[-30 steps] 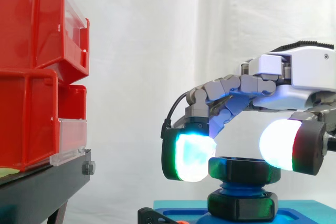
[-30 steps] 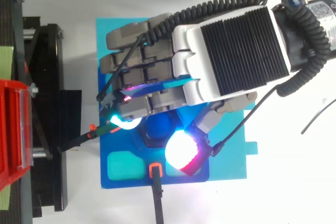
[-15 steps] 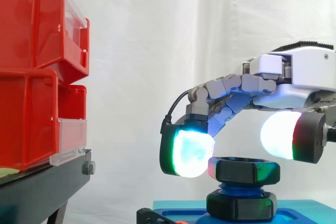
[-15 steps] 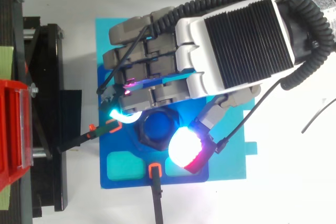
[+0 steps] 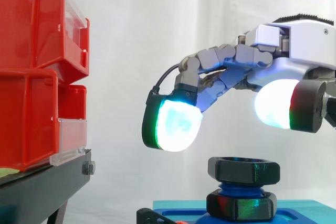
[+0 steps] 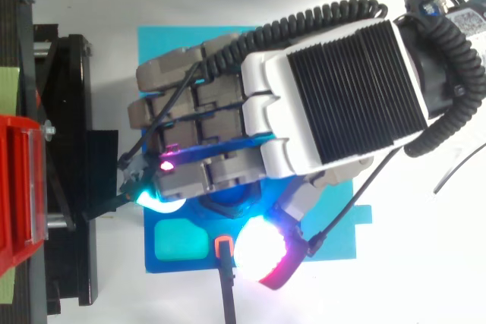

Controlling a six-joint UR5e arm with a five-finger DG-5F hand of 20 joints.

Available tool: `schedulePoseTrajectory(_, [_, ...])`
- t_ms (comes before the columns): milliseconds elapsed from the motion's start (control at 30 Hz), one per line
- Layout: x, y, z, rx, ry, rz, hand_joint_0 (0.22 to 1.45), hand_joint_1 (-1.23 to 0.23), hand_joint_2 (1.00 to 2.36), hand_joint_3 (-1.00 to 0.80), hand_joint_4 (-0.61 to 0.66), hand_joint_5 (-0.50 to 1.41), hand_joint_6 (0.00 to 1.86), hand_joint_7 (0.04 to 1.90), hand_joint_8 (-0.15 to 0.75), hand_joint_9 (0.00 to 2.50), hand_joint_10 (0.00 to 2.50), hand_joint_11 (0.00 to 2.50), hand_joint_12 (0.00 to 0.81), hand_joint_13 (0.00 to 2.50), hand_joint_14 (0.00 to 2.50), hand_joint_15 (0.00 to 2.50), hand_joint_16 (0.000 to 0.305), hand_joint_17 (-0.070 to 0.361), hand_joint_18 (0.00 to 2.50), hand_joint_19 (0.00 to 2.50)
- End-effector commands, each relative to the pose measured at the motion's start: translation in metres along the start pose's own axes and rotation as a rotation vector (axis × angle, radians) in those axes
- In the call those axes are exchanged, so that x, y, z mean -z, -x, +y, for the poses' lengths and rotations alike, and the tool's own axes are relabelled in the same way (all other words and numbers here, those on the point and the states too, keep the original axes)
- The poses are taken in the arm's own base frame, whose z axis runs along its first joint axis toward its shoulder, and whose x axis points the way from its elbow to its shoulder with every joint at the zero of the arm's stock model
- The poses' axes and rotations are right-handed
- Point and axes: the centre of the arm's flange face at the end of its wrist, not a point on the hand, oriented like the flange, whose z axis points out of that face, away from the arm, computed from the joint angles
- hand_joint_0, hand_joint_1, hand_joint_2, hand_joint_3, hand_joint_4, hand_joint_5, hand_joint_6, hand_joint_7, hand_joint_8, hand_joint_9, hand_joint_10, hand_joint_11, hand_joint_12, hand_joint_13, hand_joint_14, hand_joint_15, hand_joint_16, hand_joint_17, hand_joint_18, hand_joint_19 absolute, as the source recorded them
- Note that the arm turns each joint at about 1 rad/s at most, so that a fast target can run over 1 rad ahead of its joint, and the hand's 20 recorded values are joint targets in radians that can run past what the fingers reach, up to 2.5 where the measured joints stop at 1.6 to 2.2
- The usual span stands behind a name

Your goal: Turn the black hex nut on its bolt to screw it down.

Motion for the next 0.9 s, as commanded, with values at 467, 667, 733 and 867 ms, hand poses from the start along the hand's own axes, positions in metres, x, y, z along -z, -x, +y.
schedulePoseTrajectory(467, [-0.012,-0.004,0.026,-0.008,0.014,0.025,0.45,-0.32,1.00,-0.50,0.10,-0.11,0.50,1.18,0.214,0.68,0.01,0.30,0.253,0.59,0.01,0.27,0.032,0.073,0.36,0.27])
schedulePoseTrajectory(667, [-0.011,-0.007,0.027,-0.010,0.019,0.037,0.45,-0.32,1.00,-0.50,0.10,-0.10,0.51,1.23,0.214,0.68,0.01,0.29,0.254,0.60,0.01,0.27,0.032,0.072,0.36,0.27])
schedulePoseTrajectory(733, [-0.011,-0.006,0.027,-0.008,0.025,0.036,0.45,-0.32,1.00,-0.50,0.09,-0.11,0.53,1.21,0.215,0.68,0.01,0.30,0.253,0.60,0.01,0.27,0.031,0.071,0.36,0.27])
schedulePoseTrajectory(867, [-0.009,-0.009,0.028,-0.014,0.032,0.052,0.45,-0.32,1.00,-0.50,0.09,-0.11,0.54,1.20,0.216,0.68,0.01,0.29,0.253,0.60,0.01,0.27,0.031,0.070,0.36,0.27])
